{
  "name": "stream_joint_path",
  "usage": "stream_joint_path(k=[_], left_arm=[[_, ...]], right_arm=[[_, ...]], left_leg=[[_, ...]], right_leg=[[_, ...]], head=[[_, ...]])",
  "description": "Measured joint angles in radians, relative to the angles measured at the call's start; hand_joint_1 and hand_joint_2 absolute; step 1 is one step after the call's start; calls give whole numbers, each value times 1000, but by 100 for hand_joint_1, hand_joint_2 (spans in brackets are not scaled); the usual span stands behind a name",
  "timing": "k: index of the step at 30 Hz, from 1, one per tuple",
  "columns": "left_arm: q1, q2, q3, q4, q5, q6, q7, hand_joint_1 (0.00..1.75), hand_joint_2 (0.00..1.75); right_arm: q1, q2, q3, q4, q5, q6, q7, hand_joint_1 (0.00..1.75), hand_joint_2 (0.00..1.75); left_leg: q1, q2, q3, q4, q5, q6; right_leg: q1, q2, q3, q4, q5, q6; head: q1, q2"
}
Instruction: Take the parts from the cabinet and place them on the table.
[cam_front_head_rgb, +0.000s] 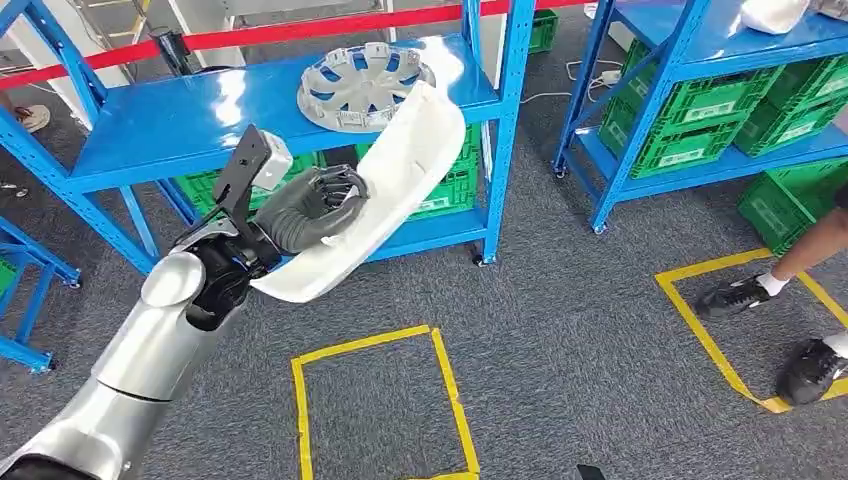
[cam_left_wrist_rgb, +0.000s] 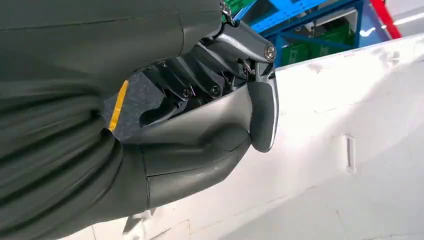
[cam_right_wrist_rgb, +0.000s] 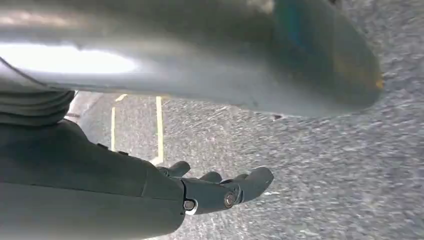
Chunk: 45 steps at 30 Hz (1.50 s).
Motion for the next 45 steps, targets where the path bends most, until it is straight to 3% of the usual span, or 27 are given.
stream_joint_path(k=[1, 3, 5, 9, 10, 13, 14, 15, 16, 18, 19, 20, 21, 24, 25, 26, 28, 29, 30, 31, 33, 34, 36, 40, 41, 43, 45], left_arm=[[0, 0, -1, 2, 0, 0, 0, 175, 175], [-2, 0, -2, 2, 1, 0, 0, 175, 175], [-10, -1, -2, 1, 6, 0, -1, 175, 175], [-14, 1, -3, 7, 10, -1, -10, 175, 175], [-14, 0, -3, 10, 10, -2, -12, 175, 175], [-11, 0, -4, 10, 10, -2, -19, 175, 175], [-7, 1, -4, 11, 10, -2, -20, 175, 175], [-1, 2, -4, 11, 10, -2, -21, 175, 175], [6, 3, -4, 11, 10, -2, -22, 175, 175], [14, 6, -4, 9, 8, -2, -23, 175, 175], [15, 7, -4, 6, 7, -1, -23, 175, 175], [16, 7, -4, 1, 5, -1, -23, 175, 175], [16, 10, -3, -3, 2, 0, -22, 175, 175], [21, 11, -4, -4, -2, 0, -21, 175, 175], [25, 13, -4, -3, -3, 0, -21, 175, 175], [26, 15, -4, -4, -7, 0, -18, 175, 175], [26, 16, -4, -4, -9, 0, -18, 175, 175], [29, 15, -4, -4, -10, 0, -18, 175, 175], [32, 15, -4, -4, -10, 0, -17, 175, 175], [36, 15, -4, -4, -10, 0, -17, 175, 175], [37, 14, -4, -5, -10, 0, -17, 175, 175], [37, 15, -4, -8, -10, 0, -17, 175, 175], [36, 14, -3, -13, -10, 0, -17, 175, 175], [36, 9, -3, -17, -11, 0, -15, 175, 175], [34, 6, -3, -16, -12, 0, -12, 175, 175], [33, 1, -3, -16, -15, -1, -10, 175, 175], [33, -2, -3, -12, -21, -4, -9, 175, 175]], right_arm=[[0, 0, 0, 0, 0, 0, 0, 0, 0], [0, 0, 0, 0, 0, 0, 0, 0, 0], [0, 0, 0, 0, 0, 0, -1, 0, 0], [3, 0, -1, 0, 0, 3, 0, 0, 0], [4, -3, -1, 0, 0, 3, -1, 0, 0], [5, -2, -2, 0, 0, 3, 2, 0, 0], [5, -3, -2, 0, 0, 3, 1, 0, 0], [5, -4, -3, 0, 0, 3, 0, 0, 0], [5, -4, -5, 0, 0, 4, 0, 0, 0], [5, -4, -9, 0, -2, 6, 1, 0, 0], [4, -4, -10, 0, -4, 6, 1, 0, 0], [0, -4, -10, 0, -7, 7, 2, 0, 0], [-2, -5, -12, 0, -9, 8, 0, 0, 0], [0, -4, -16, 0, -12, 10, 4, 0, 0], [1, -3, -16, 0, -12, 13, 4, 0, 0], [0, -4, -17, 0, -12, 14, 6, 0, 0], [1, -4, -17, 0, -15, 14, 6, 0, 0], [1, -4, -17, 0, -15, 14, 6, 0, 0], [1, -4, -17, 0, -15, 14, 7, 0, 0], [1, -4, -17, 0, -15, 14, 8, 0, 0], [1, -4, -17, 0, -15, 14, 9, 0, 0], [1, -4, -17, 0, -15, 14, 9, 0, 0], [2, -4, -18, 0, -15, 14, 9, 0, 0], [5, -4, -18, 0, -16, 14, 9, 0, 0], [5, -4, -18, 0, -17, 14, 9, 0, 0], [5, -3, -19, 0, -19, 14, 11, 0, 0], [4, -3, -26, 0, -23, 11, 10, 0, 0]], left_leg=[[0, 0, 25, -12, 33, 0], [0, 0, 132, -142, 98, 7], [-6, -3, 259, -323, 43, 20], [-12, -4, 229, -336, 70, 49], [-6, 3, 225, -343, 90, 61], [-9, 1, 170, -343, 133, 75], [-11, 1, 153, -341, 145, 76], [-12, 2, 135, -338, 157, 76], [-13, 2, 114, -333, 170, 74], [-13, 2, 78, -320, 189, 70], [-13, 1, 63, -313, 197, 66], [-18, 1, 50, -304, 203, 60], [-18, 2, 47, -301, 211, 54], [-16, 1, 45, -319, 244, 36], [-13, -4, 35, -312, 235, 32], [-14, -5, 23, -286, 178, 24], [-5, -4, -6, -149, 55, 11], [-3, -5, -20, -69, 17, 7], [-2, -4, -23, -16, 9, 5], [0, -4, -7, -4, 31, 3], [1, -4, 72, -85, 95, 6], [1, -5, 152, -192, 113, 12], [-5, -7, 258, -345, 54, 23], [-7, -6, 226, -356, 85, 57], [-6, -1, 220, -357, 98, 65], [-7, -2, 189, -354, 122, 75], [-10, -1, 155, -346, 143, 77]], right_leg=[[0, 0, -14, 0, 11, 2], [-1, 0, -39, 0, 33, 8], [2, 1, -50, 1, 52, 20], [0, 2, -48, -28, 100, 52], [-5, 5, -61, -15, 73, 52], [1, 4, -113, 170, -111, 55], [3, 4, -124, 239, -139, 56], [4, 4, -123, 287, -131, 56], [6, 4, -103, 294, -94, 54], [7, 4, -16, 202, -32, 48], [8, 4, 51, 118, -36, 44], [12, 3, 116, 22, -93, 38], [16, 6, 129, -12, -109, 30], [16, 5, 111, -21, -85, 12], [9, -3, 101, -27, -70, 4], [8, -1, 91, -29, -57, -2], [8, -2, 63, -28, -31, -4], [8, -2, 47, -27, -19, -3], [8, -3, 33, -27, -8, -3], [8, -3, 17, -26, 4, -1], [7, -4, -8, -25, 23, 4], [7, -3, -19, -25, 35, 7], [9, -1, -26, -25, 51, 18], [4, 0, -34, -41, 88, 48], [2, 1, -46, -20, 47, 51], [2, 1, -86, 113, -87, 56], [4, 1, -117, 263, -152, 61]], head=[[0, 0], [0, 0], [1, 0], [-4, 0], [-5, 0], [1, 0], [2, 0], [2, 0], [1, 0], [2, 0], [2, 0], [2, 0], [-1, 0], [2, 0], [2, 0], [-5, 0], [-6, 0], [-7, 0], [-7, 0], [-7, 0], [-7, 0], [-7, 0], [-6, 0], [-9, 0], [-8, 0], [-3, 0], [-3, 0]])
